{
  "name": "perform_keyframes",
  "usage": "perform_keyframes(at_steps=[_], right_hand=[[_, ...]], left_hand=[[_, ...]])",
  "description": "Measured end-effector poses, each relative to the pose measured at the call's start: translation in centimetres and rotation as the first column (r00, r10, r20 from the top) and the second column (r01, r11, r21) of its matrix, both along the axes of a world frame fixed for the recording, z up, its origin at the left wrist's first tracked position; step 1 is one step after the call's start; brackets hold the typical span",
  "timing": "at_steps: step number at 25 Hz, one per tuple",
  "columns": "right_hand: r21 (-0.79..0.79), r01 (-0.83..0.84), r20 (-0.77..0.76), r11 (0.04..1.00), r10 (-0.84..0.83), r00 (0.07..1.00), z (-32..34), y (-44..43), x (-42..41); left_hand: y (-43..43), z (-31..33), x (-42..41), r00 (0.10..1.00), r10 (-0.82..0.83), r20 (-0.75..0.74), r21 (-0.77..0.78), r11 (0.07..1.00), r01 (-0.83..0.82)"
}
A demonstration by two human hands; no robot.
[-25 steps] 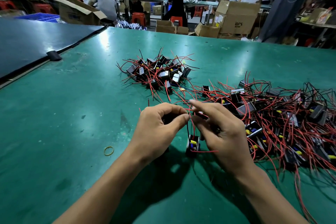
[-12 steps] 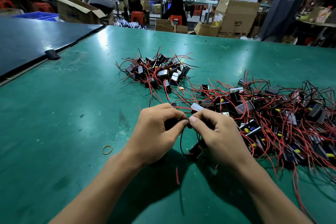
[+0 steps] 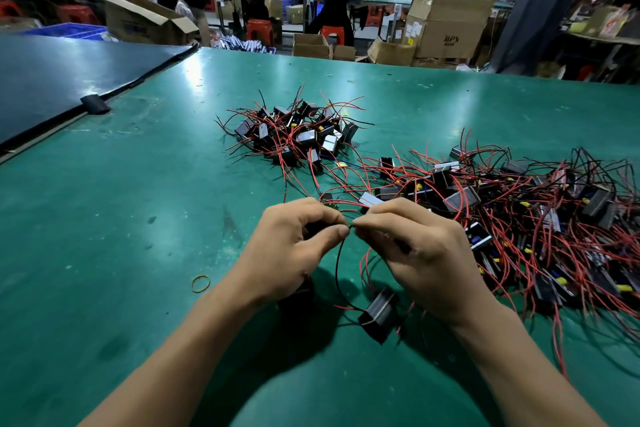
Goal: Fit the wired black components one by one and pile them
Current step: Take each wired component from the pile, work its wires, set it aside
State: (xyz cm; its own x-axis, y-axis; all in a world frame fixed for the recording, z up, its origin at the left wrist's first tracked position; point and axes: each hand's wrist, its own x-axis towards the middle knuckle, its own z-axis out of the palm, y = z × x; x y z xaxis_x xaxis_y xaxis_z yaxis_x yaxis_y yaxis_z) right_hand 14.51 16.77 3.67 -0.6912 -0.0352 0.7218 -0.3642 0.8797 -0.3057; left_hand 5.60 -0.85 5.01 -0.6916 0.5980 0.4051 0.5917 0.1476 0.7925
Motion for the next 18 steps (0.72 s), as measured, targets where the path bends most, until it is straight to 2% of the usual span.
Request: perform_keyframes(at_steps=[2,4,6,8,9,10,11,12,13,14,15,16,17,18], right_hand=[[0.102,0.032,-0.030,0.994,-0.029,0.999,-0.1,0.0,0.0],[0.117,0.027,-0.007,0.993,-0.026,1.000,0.1,-0.2,0.0],[-0.017,0.020,0.068,1.000,-0.019,0.997,0.5,-1.0,-0.1],[-0.339,0.086,0.186,0.937,-0.022,0.982,0.7,-2.1,-0.3],[-0.546,0.143,0.274,0.826,0.015,0.962,0.8,-2.4,-0.5],[-0.754,0.204,0.346,0.625,0.114,0.931,1.0,-2.7,-0.8],[-0.892,0.262,0.369,0.368,0.259,0.893,1.2,-2.8,-0.9],[-0.929,0.314,0.366,0.196,0.356,0.860,1.5,-2.7,-1.0],[-0.932,0.320,0.361,0.168,0.386,0.849,1.5,-2.5,-0.8],[-0.914,0.261,0.365,0.310,0.353,0.862,1.3,-2.2,-0.6],[-0.814,0.167,0.360,0.556,0.257,0.897,1.3,-2.0,-0.3],[-0.607,0.085,0.306,0.790,0.133,0.943,1.3,-1.7,-0.1],[-0.375,0.026,0.209,0.927,0.057,0.976,1.0,-1.3,0.0],[-0.185,-0.017,0.141,0.983,0.044,0.989,0.8,-0.8,0.0]], left_hand=[[-0.2,0.0,-0.3,0.999,-0.040,0.035,-0.039,0.998,0.042],[-0.4,-0.2,-0.4,0.998,-0.046,0.048,-0.036,0.998,0.047],[-0.3,-0.3,-0.2,1.000,-0.007,-0.022,-0.002,1.000,0.007],[0.0,-0.3,0.1,0.984,0.029,-0.177,0.035,0.999,-0.023],[0.2,-0.4,0.2,0.966,0.033,-0.256,0.044,0.999,-0.022],[0.3,-0.5,0.2,0.947,0.034,-0.320,0.045,0.999,-0.020],[0.3,-0.6,0.2,0.926,0.037,-0.375,0.039,0.999,-0.024],[0.3,-0.6,0.1,0.909,0.040,-0.416,0.028,0.999,-0.032],[0.3,-0.7,0.1,0.903,0.041,-0.427,0.020,0.999,-0.036],[0.3,-0.7,0.0,0.916,0.038,-0.399,0.020,0.999,-0.033],[0.3,-0.6,-0.1,0.943,0.031,-0.332,0.023,0.999,-0.025],[0.1,-0.5,-0.3,0.969,0.018,-0.246,0.021,1.000,-0.014],[0.0,-0.3,-0.5,0.987,-0.003,-0.161,0.005,1.000,0.004],[-0.1,-0.2,-0.8,0.995,-0.029,-0.094,-0.023,0.999,0.027]])
